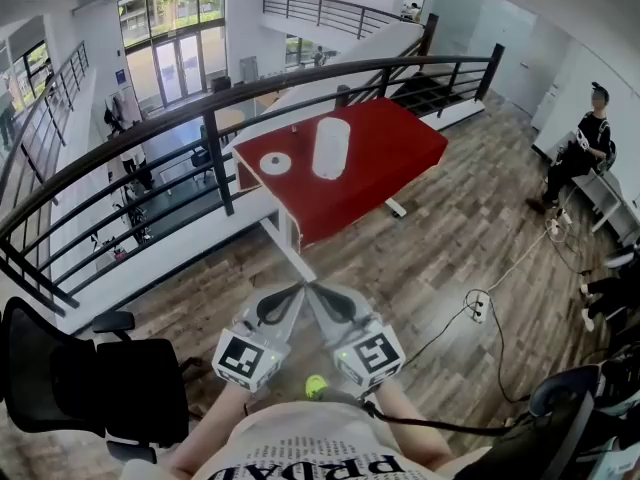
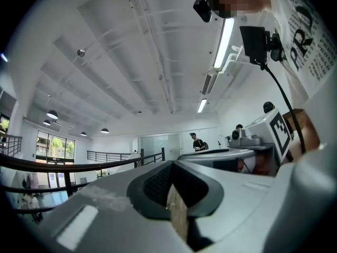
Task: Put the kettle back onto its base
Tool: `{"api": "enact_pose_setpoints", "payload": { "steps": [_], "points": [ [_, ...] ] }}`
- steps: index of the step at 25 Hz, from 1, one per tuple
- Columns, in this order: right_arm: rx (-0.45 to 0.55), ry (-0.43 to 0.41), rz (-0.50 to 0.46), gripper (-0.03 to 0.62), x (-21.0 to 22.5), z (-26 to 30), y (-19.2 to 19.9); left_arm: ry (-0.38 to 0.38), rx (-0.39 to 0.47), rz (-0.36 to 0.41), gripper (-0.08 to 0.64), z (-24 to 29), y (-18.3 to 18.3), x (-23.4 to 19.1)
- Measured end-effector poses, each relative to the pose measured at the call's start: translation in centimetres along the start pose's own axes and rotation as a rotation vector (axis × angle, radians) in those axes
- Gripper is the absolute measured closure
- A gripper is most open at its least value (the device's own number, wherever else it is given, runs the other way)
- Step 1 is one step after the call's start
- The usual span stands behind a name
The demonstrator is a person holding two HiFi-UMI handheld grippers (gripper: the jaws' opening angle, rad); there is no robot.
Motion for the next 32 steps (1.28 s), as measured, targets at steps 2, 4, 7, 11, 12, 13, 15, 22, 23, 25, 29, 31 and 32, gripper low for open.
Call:
{"api": "enact_pose_setpoints", "payload": {
  "steps": [2,4,7,11,12,13,15,22,23,25,29,31,32],
  "points": [
    [0.001,-0.010,-0.003,0.584,1.5,0.3,-0.1,-0.006,-0.015,0.027,0.568,1.4,0.0,-0.4],
    [-0.005,-0.017,0.002,0.584,2.9,0.7,0.1,-0.011,-0.025,0.037,0.568,2.7,0.0,-0.8],
    [-0.019,-0.032,0.002,0.584,4.9,1.3,0.1,-0.024,-0.025,0.027,0.568,4.4,-0.3,-1.3],
    [-0.014,-0.043,-0.004,0.584,7.2,1.9,0.2,-0.040,-0.010,-0.008,0.568,6.6,-0.7,-1.6],
    [-0.019,-0.043,-0.005,0.584,7.7,2.0,0.4,-0.042,-0.006,-0.017,0.568,7.2,-0.8,-1.7],
    [-0.020,-0.042,-0.006,0.584,8.2,2.1,0.6,-0.043,-0.004,-0.017,0.568,7.7,-0.8,-1.7],
    [-0.018,-0.041,-0.009,0.584,9.0,1.9,0.7,-0.044,-0.004,-0.005,0.568,8.5,-0.9,-1.5],
    [0.009,-0.057,-0.007,0.584,10.8,2.1,0.9,-0.066,-0.020,0.016,0.568,10.1,-1.1,-1.5],
    [0.005,-0.061,-0.007,0.584,11.0,2.2,1.0,-0.069,-0.021,0.013,0.568,10.3,-1.1,-1.6],
    [-0.013,-0.069,-0.007,0.584,11.2,2.2,1.2,-0.076,-0.019,0.002,0.568,10.5,-1.3,-1.4],
    [-0.003,-0.090,-0.013,0.584,11.7,2.4,1.3,-0.091,-0.027,0.002,0.568,10.8,-1.2,-1.4],
    [0.006,-0.096,-0.015,0.584,12.1,2.8,1.2,-0.098,-0.027,-0.006,0.568,11.1,-1.2,-1.7],
    [0.005,-0.096,-0.015,0.584,12.2,2.9,1.3,-0.099,-0.032,-0.002,0.568,11.3,-1.2,-1.8]
  ]
}}
Point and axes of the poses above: the fingertips, and each gripper's own axes: z forward along the fingers, x to its right, y out of its underside, the point moved 10 cm from there along -z, backward along the fingers, and after that the axes turned 12 degrees about -x, right-handed, at the moved point
